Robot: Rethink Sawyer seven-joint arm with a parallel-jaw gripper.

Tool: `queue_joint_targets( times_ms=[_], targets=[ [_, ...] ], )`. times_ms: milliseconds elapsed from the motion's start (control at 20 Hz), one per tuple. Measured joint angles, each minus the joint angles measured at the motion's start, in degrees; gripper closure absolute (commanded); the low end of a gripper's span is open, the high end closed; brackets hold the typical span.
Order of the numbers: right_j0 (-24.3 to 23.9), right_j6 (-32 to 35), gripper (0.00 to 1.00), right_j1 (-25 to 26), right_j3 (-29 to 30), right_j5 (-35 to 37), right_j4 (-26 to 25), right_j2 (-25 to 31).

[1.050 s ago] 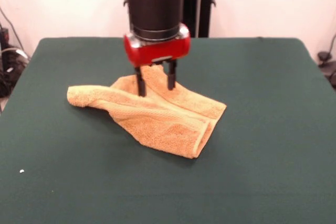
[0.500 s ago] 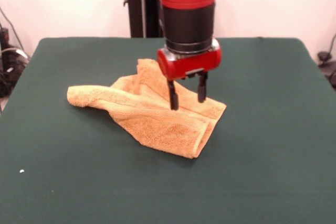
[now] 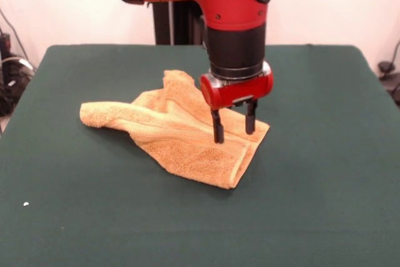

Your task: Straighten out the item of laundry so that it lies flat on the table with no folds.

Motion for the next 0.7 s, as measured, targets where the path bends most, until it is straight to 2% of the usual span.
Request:
queue_joint_targets(
  times_ms=[700],
  targets=[
    [0.0,0.0,0.00,5.5,-0.6,-5.8,0.1,-3.3]
  ],
)
